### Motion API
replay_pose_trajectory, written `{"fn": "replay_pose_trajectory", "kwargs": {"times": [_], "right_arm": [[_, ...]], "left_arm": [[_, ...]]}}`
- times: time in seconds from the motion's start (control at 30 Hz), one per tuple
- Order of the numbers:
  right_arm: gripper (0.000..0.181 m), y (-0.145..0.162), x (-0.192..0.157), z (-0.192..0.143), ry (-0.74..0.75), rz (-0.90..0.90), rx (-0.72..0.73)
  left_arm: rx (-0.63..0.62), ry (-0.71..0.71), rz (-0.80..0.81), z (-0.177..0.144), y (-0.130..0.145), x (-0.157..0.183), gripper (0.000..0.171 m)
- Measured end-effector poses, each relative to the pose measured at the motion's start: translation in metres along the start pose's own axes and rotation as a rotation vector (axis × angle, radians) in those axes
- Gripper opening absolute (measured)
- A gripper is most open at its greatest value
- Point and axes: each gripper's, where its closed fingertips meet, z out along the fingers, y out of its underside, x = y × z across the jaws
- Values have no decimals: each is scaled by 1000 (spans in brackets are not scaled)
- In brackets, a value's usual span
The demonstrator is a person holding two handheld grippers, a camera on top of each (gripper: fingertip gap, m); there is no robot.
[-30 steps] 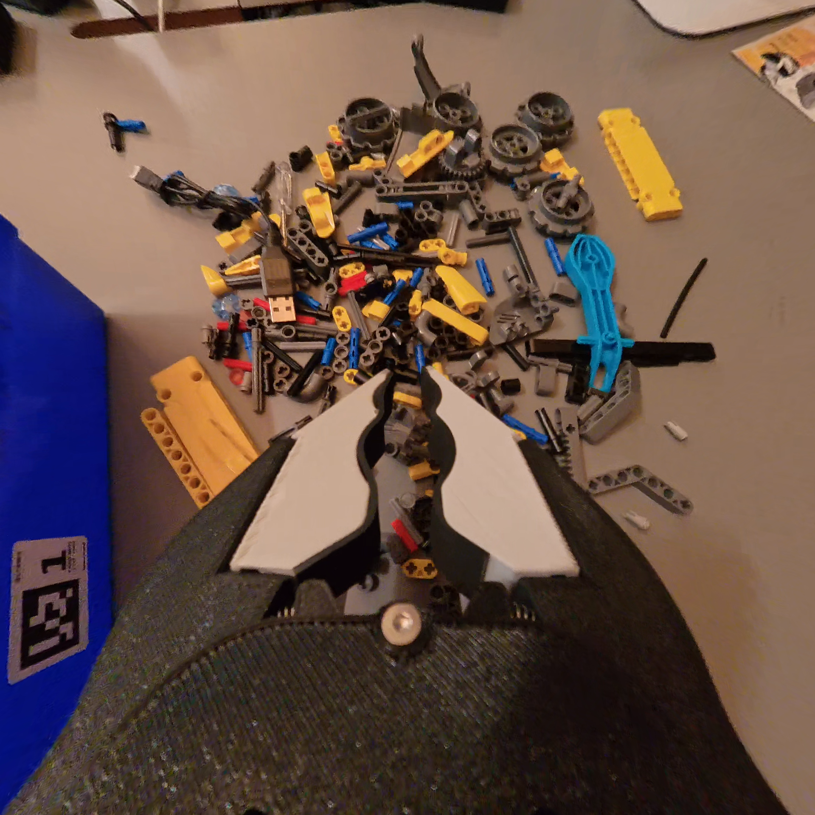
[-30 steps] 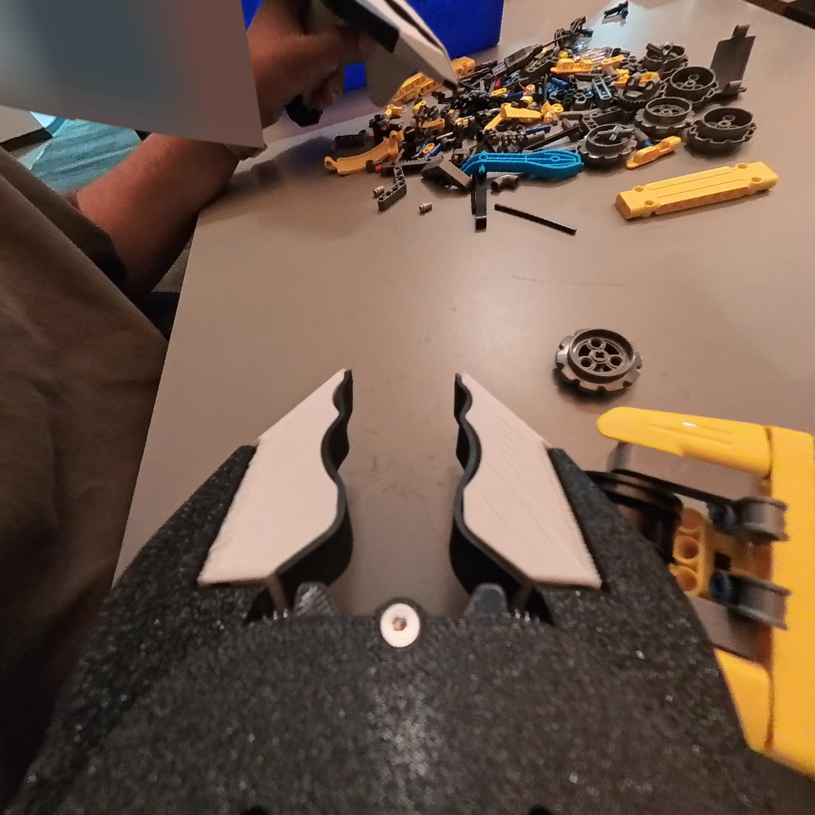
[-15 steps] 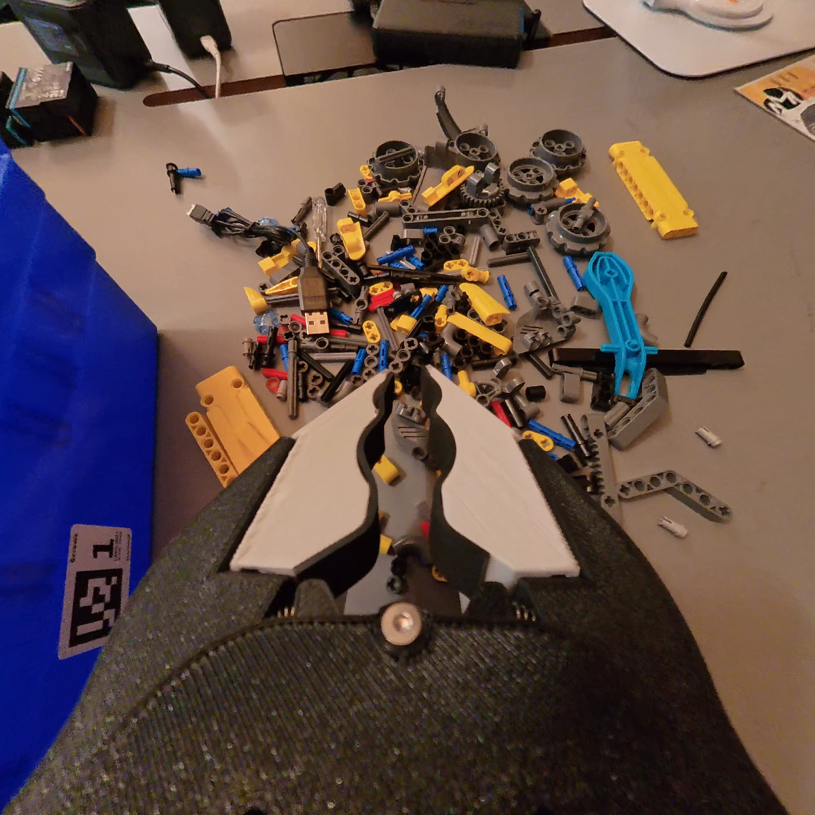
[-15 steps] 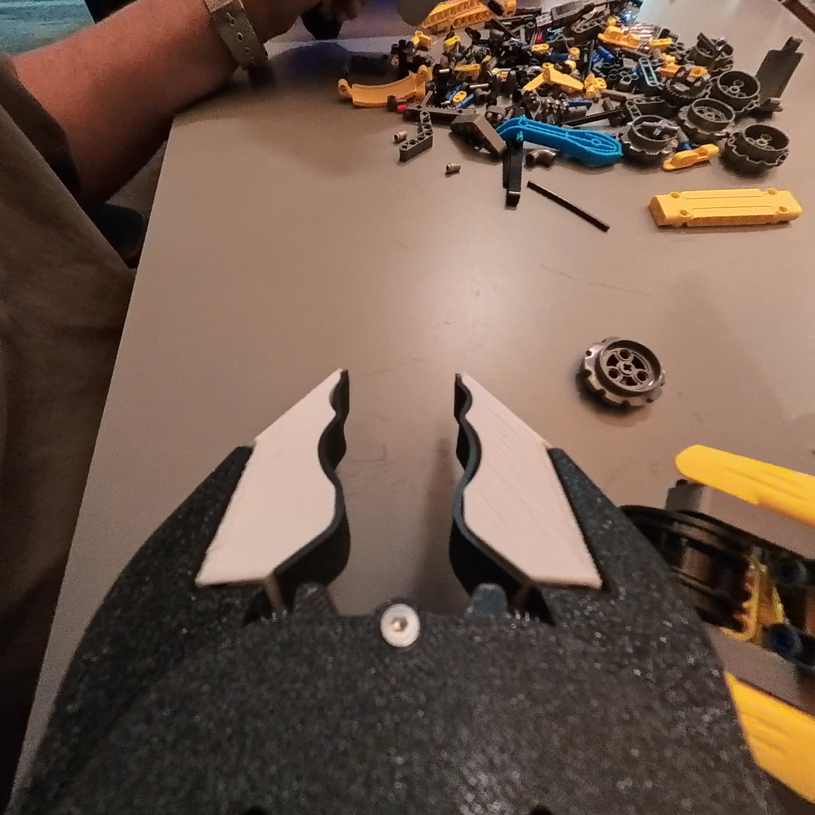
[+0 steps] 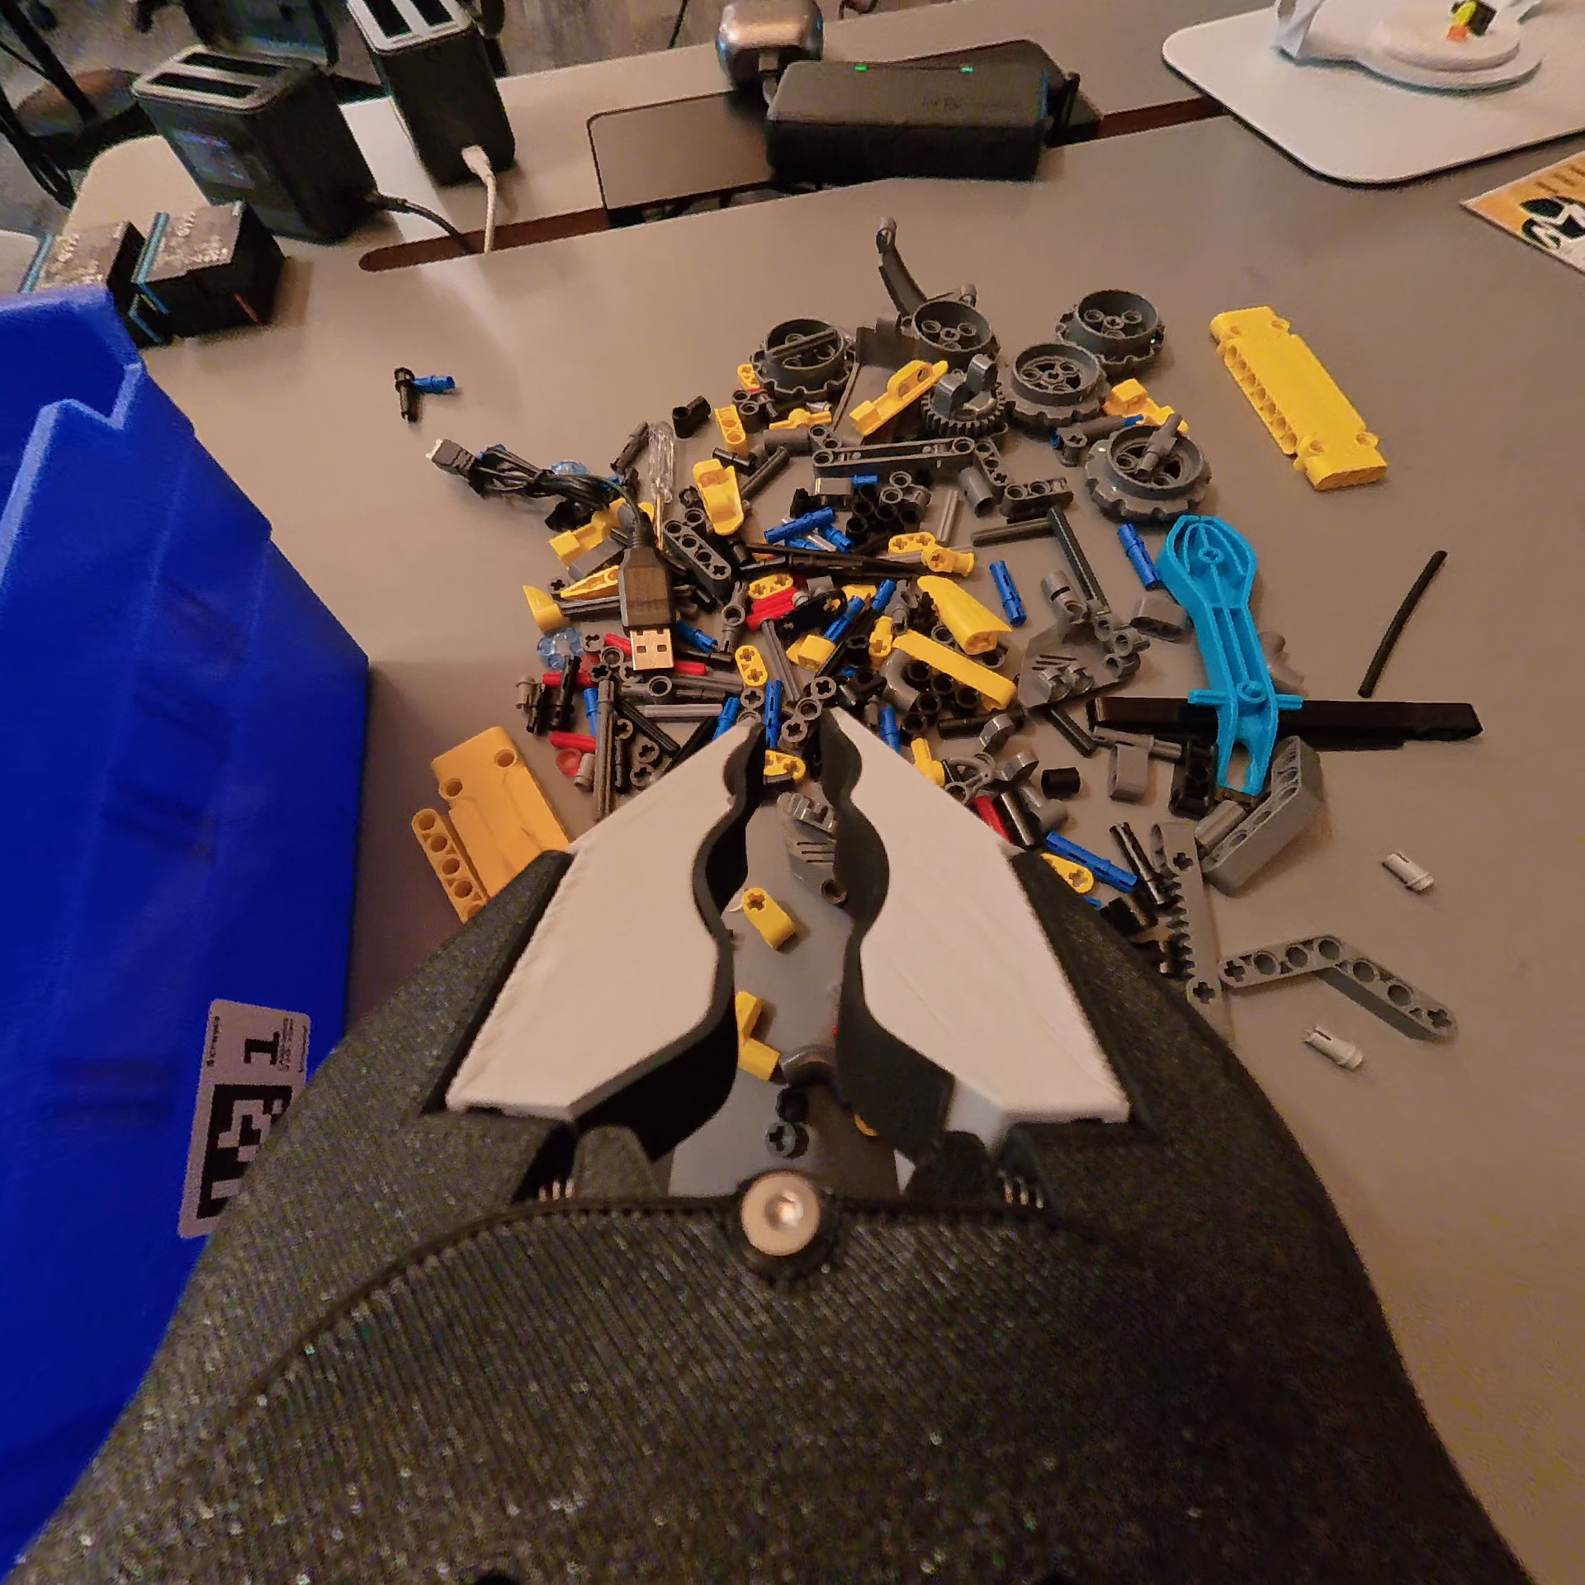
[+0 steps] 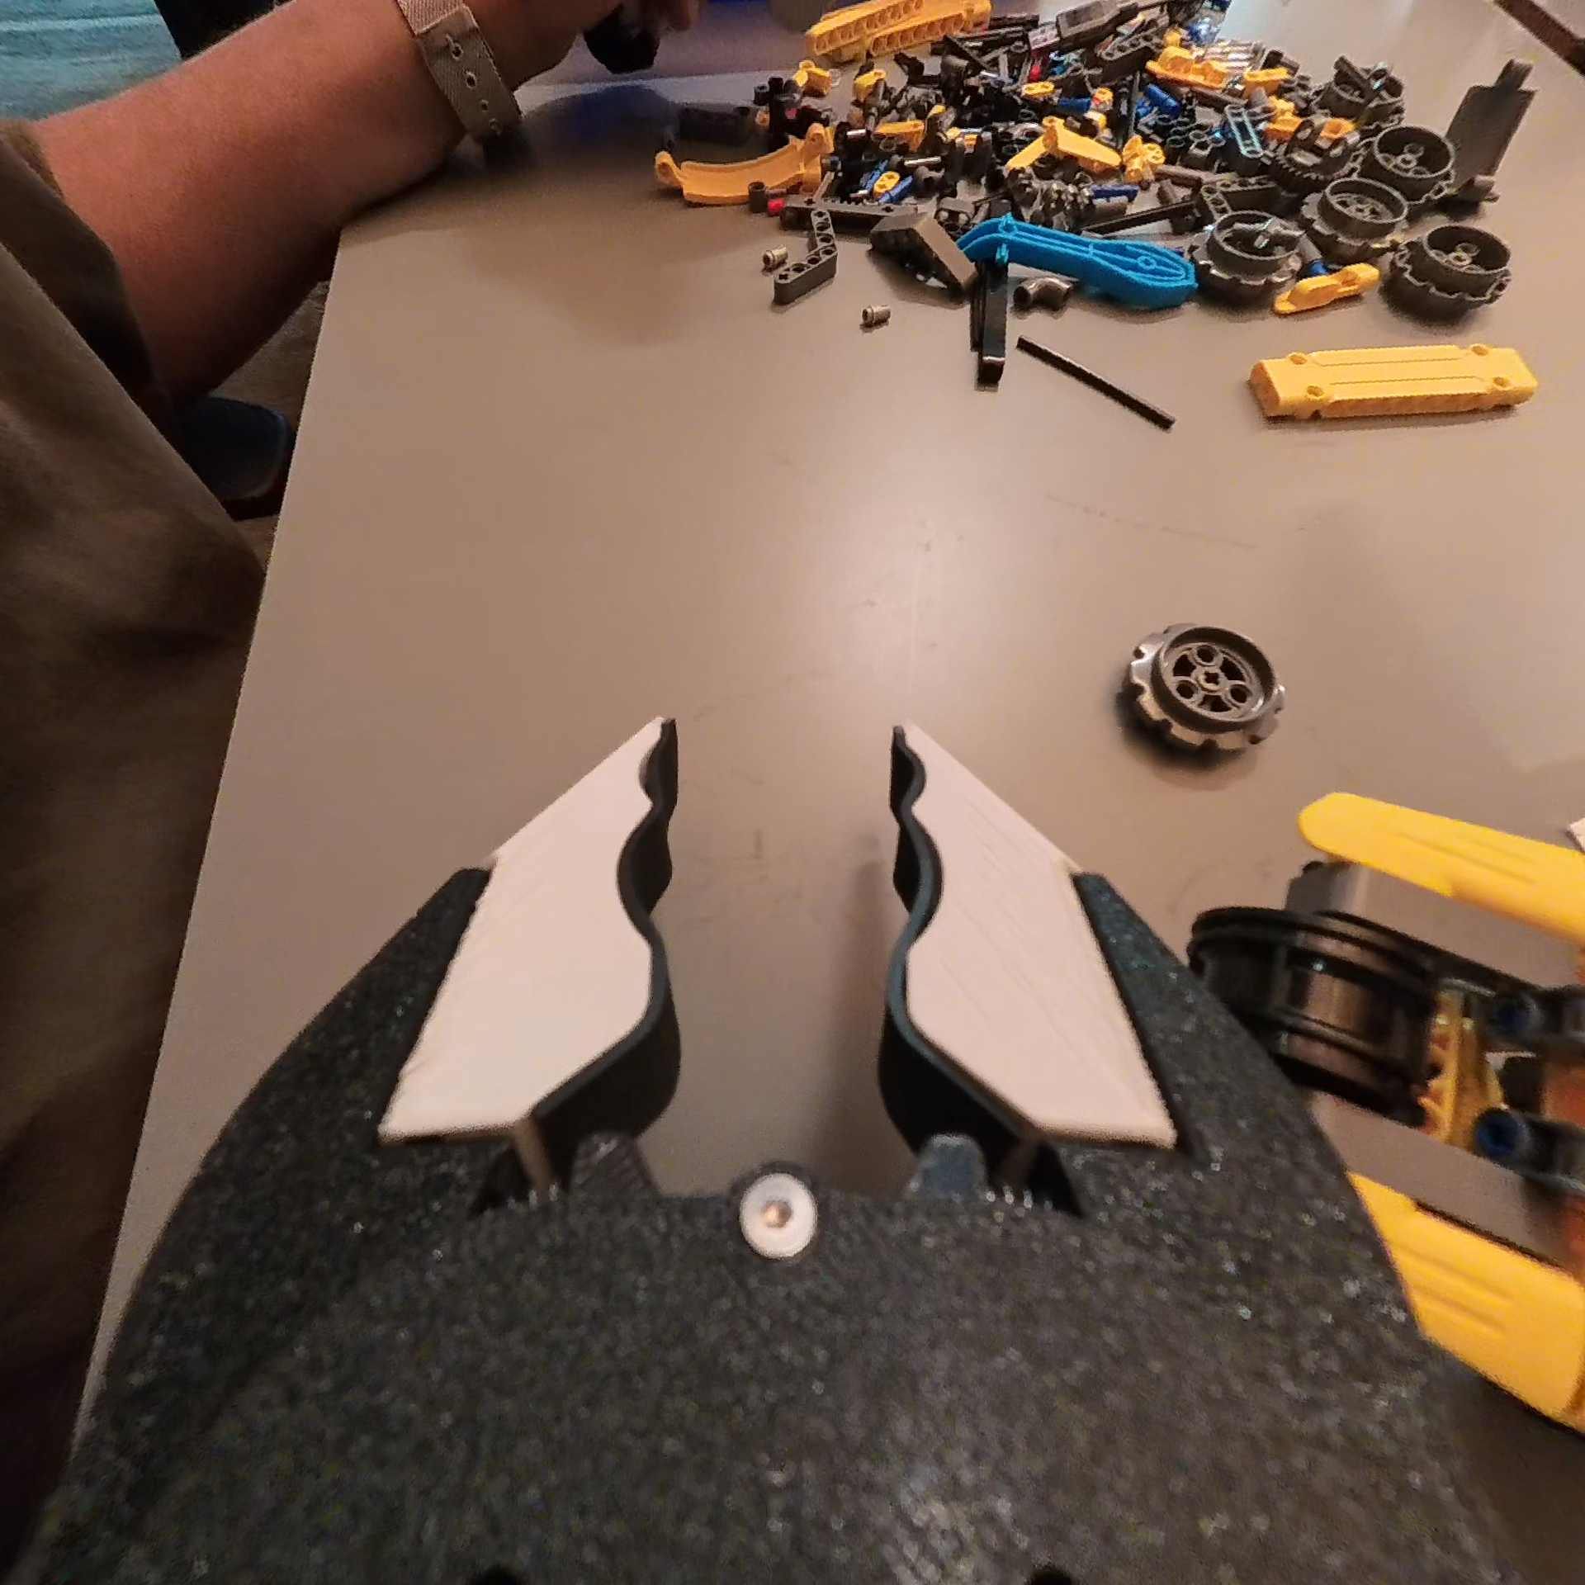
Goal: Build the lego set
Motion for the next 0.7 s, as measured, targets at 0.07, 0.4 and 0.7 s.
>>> {"fn": "replay_pose_trajectory", "kwargs": {"times": [0.07,0.4,0.7], "right_arm": [[50,1,0,1,4,-3,-7],[50,5,0,5,24,-27,-42],[50,6,1,6,24,-17,-54]], "left_arm": [[10,1,-3,-1,-1,-1,9],[48,20,-6,-4,-7,3,7],[65,37,-8,-5,-10,5,8]]}}
